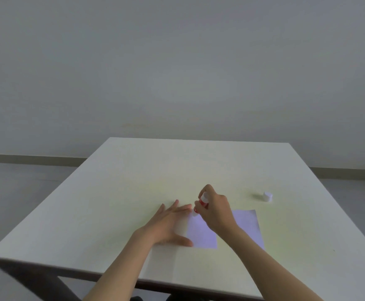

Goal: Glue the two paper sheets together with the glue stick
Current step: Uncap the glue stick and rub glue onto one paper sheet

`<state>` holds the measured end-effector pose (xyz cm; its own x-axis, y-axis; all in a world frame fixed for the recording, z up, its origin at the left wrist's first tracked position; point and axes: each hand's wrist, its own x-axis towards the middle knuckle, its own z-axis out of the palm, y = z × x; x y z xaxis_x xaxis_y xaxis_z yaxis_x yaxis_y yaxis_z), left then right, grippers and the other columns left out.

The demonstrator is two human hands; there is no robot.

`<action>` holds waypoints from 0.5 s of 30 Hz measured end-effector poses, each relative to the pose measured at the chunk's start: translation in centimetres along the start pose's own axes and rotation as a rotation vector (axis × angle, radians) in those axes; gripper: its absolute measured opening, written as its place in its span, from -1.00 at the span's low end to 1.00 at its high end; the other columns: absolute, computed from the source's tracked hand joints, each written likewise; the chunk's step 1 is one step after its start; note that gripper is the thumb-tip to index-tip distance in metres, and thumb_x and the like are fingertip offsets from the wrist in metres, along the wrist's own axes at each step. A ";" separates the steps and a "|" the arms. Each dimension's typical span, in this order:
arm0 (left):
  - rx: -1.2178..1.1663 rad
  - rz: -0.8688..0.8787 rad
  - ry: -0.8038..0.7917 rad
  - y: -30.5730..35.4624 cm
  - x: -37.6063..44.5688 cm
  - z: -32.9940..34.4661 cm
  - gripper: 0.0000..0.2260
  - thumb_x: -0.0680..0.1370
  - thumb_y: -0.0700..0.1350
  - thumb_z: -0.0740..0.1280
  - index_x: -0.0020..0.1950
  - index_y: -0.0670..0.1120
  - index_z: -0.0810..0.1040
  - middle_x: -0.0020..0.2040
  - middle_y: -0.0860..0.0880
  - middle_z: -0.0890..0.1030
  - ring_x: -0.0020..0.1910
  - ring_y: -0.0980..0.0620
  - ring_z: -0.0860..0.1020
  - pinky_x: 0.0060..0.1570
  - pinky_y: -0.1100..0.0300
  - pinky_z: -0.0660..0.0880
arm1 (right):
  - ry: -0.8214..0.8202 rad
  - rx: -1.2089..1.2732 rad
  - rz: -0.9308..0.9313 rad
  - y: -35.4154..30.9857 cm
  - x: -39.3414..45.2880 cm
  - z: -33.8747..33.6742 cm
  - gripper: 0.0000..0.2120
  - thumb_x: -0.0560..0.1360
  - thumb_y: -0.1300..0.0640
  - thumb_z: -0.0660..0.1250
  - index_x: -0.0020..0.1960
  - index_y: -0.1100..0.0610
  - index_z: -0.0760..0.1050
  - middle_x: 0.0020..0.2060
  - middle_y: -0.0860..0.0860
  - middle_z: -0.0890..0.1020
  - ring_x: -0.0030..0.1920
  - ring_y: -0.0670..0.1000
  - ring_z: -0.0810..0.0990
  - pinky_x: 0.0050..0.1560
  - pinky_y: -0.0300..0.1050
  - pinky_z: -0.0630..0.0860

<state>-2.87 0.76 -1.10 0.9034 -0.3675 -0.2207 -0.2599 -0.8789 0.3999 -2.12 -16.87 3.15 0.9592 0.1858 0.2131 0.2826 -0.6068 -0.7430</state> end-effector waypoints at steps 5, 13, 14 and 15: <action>-0.007 0.001 0.004 -0.1 0.1 0.2 -0.09 0.31 0.34 0.36 0.53 0.20 -0.03 0.54 0.31 -0.02 0.54 0.14 -0.21 0.49 -0.06 -0.27 | 0.003 -0.052 0.003 0.0 0.0 1.1 -0.91 0.47 0.23 0.24 -0.13 0.18 0.31 -0.38 -0.02 0.48 -0.33 0.08 0.40 -0.38 -0.12 0.27; -0.005 -0.021 -0.013 0.4 -0.1 -0.1 -0.15 0.34 0.30 0.36 0.52 0.19 0.02 0.53 0.32 -0.03 0.53 0.16 -0.21 0.50 -0.04 -0.28 | -0.028 -0.138 -0.058 -0.4 -0.5 1.3 -0.90 0.46 0.19 0.24 -0.12 0.16 0.30 -0.39 -0.01 0.45 -0.35 0.06 0.38 -0.47 -0.20 0.18; 0.006 -0.022 -0.021 0.5 -0.1 -0.1 -0.15 0.35 0.30 0.36 0.52 0.19 0.02 0.54 0.32 -0.04 0.54 0.15 -0.21 0.50 -0.05 -0.27 | -0.038 -0.143 -0.069 -0.5 -0.7 1.3 -0.89 0.46 0.19 0.24 -0.12 0.17 0.30 -0.40 0.00 0.44 -0.36 0.07 0.38 -0.44 -0.16 0.20; 0.016 -0.024 -0.029 0.6 -0.1 -0.2 -0.15 0.36 0.30 0.36 0.53 0.19 0.01 0.54 0.31 -0.06 0.54 0.14 -0.21 0.50 -0.07 -0.27 | -0.047 -0.151 -0.074 -0.6 -1.0 1.3 -0.90 0.46 0.20 0.23 -0.12 0.19 0.31 -0.41 0.03 0.44 -0.36 0.08 0.38 -0.41 -0.13 0.21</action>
<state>-3.00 0.35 -0.66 0.8991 -0.3550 -0.2561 -0.2440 -0.8922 0.3802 -3.26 -15.70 2.55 0.9353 0.2683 0.2308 0.3539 -0.6987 -0.6218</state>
